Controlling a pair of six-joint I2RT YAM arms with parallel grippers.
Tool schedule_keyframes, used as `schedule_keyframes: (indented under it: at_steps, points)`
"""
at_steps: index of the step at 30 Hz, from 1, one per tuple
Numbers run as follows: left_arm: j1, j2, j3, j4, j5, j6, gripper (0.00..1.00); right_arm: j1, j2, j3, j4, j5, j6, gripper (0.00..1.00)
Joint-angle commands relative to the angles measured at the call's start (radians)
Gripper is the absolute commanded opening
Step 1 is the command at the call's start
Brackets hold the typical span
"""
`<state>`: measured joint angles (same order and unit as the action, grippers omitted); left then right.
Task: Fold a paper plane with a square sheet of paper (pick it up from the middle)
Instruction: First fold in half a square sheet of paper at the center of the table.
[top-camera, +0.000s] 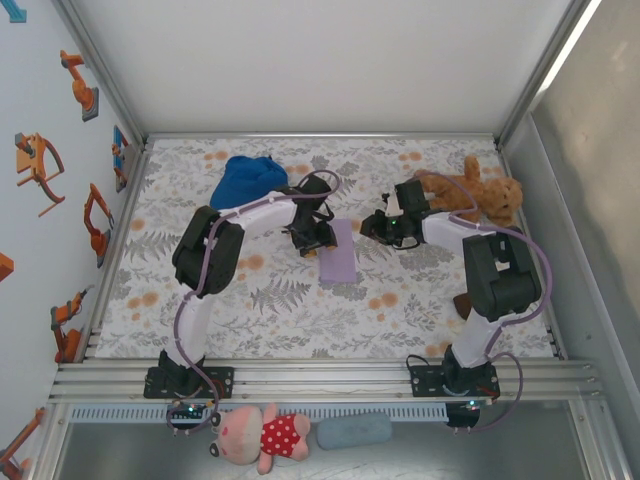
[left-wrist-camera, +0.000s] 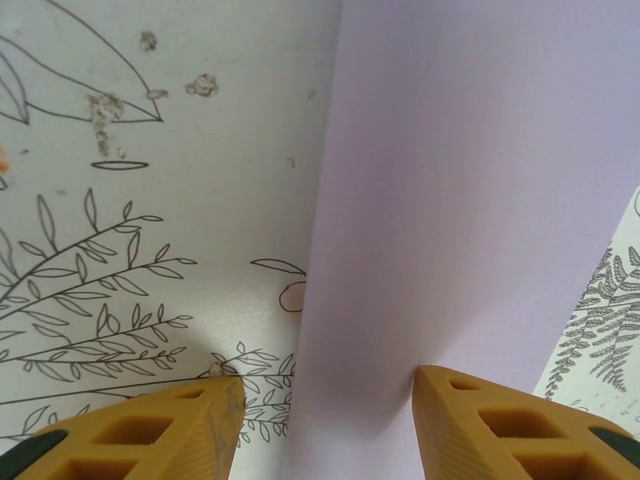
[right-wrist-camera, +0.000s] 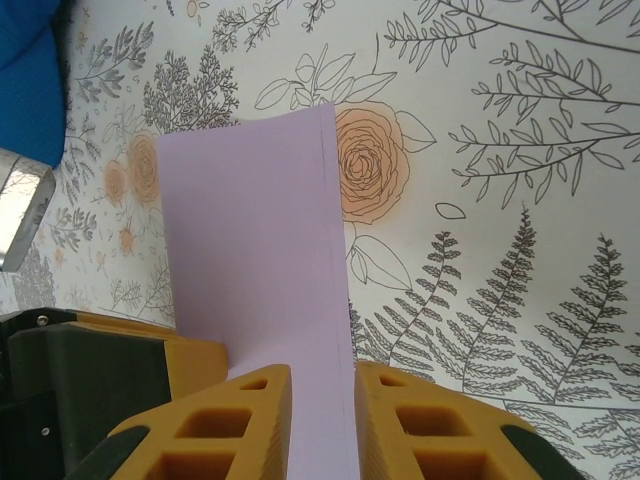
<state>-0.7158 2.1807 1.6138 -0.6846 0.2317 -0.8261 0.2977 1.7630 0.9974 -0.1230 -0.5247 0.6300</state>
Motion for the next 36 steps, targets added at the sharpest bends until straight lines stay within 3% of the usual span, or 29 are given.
schedule_keyframes:
  at_steps: [1, 12, 26, 36]
  points:
    - [-0.022, 0.168, -0.048, -0.043, -0.058, 0.037, 0.52, -0.002, -0.024, -0.012, -0.008, 0.019, -0.021, 0.23]
    - [-0.025, 0.211, -0.004, -0.076, -0.047, 0.045, 0.54, -0.002, -0.014, -0.016, 0.004, -0.004, -0.021, 0.23]
    - [-0.025, 0.241, 0.02, -0.084, -0.017, 0.054, 0.55, 0.006, 0.05, 0.002, 0.067, -0.177, -0.017, 0.22]
    - [-0.026, 0.248, 0.02, -0.087, -0.011, 0.056, 0.55, 0.04, 0.114, 0.046, 0.027, -0.218, -0.04, 0.13]
